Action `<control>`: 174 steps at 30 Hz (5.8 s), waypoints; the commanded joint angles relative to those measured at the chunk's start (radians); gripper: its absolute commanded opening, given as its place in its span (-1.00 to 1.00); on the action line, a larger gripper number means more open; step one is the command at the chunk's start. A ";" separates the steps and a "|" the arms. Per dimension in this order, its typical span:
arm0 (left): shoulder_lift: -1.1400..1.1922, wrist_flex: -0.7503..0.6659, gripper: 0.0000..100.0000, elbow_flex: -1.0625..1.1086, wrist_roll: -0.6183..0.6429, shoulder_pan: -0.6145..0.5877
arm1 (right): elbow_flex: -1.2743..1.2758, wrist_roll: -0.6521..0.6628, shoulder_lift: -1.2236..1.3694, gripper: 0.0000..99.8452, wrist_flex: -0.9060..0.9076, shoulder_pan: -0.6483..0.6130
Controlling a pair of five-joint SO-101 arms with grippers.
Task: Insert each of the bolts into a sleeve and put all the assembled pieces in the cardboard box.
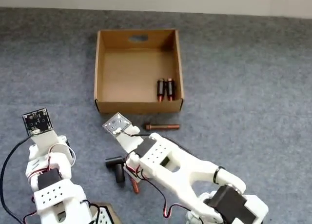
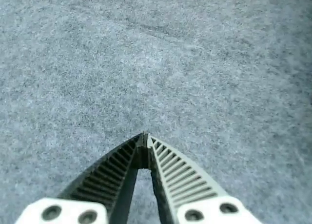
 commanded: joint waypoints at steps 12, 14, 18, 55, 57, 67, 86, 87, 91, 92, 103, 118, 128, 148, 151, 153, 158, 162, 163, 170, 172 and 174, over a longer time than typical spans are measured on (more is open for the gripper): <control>-0.007 -0.018 -0.98 -0.050 0.008 -0.001 | -0.002 0.083 -0.521 -0.99 0.308 0.469; -0.007 -0.018 -0.98 -0.048 0.008 -0.001 | 0.033 0.084 -0.527 -0.99 0.289 0.604; -0.007 -0.018 -0.98 -0.048 0.008 0.001 | 0.133 0.149 -0.478 -0.99 0.193 0.723; -0.007 -0.012 -0.98 -0.042 0.003 0.038 | -0.010 0.296 -0.406 -0.99 0.328 0.727; -0.005 -0.012 -0.98 -0.039 0.003 0.041 | -0.001 0.296 -0.575 -0.99 0.312 0.727; 0.002 0.075 -0.98 -0.050 -0.181 0.220 | 0.423 0.078 -1.032 -0.99 -0.082 0.716; 0.348 0.655 -0.98 -0.760 -0.433 0.255 | 0.565 -0.003 -1.178 -0.99 -0.110 0.728; 0.400 0.684 -0.98 -0.814 -0.433 0.271 | 0.565 -0.003 -1.193 -0.99 -0.097 0.728; 0.595 0.825 -0.98 -1.001 -0.433 0.378 | 0.565 -0.003 -1.267 -0.99 -0.054 0.739; 0.638 0.853 -0.98 -1.036 -0.433 0.418 | 0.565 -0.003 -1.285 -0.99 -0.047 0.756; 1.010 0.896 -0.66 -1.162 -0.192 0.941 | 0.633 -0.044 -1.440 -0.99 -0.025 0.989; 1.293 0.755 -0.66 -1.254 -0.190 1.164 | 0.648 -0.043 -1.503 -0.99 -0.021 1.018; 1.480 0.681 -0.66 -1.260 -0.189 1.164 | 0.648 -0.043 -1.504 -0.99 -0.021 1.017; 1.478 0.710 -0.98 -1.253 -0.190 1.156 | 0.648 -0.043 -1.504 -0.99 -0.021 1.017; 1.342 0.763 -0.98 -1.228 -0.193 1.153 | 0.648 -0.043 -1.504 -0.99 -0.021 1.017; 1.216 0.793 -0.98 -1.175 -0.215 1.145 | 0.648 -0.043 -1.504 -0.99 -0.021 1.017; 0.917 0.867 -0.98 -0.981 -0.483 0.983 | 0.648 -0.043 -1.504 -0.99 -0.021 1.017; 0.731 0.928 -0.98 -0.875 -0.779 0.699 | 0.648 -0.044 -1.504 -0.99 -0.021 1.017; 0.693 0.937 -0.98 -0.852 -0.873 0.621 | 0.648 -0.044 -1.504 -0.99 -0.021 1.017; 0.585 0.819 -0.98 -0.702 -1.514 0.131 | 0.648 -0.044 -1.506 -0.99 -0.021 1.017; 0.591 0.741 -0.98 -0.662 -1.573 0.070 | 0.648 -0.044 -1.508 -0.99 -0.021 1.017; 0.604 0.654 -0.98 -0.622 -1.580 0.044 | 0.648 -0.046 -1.508 -0.99 -0.021 1.017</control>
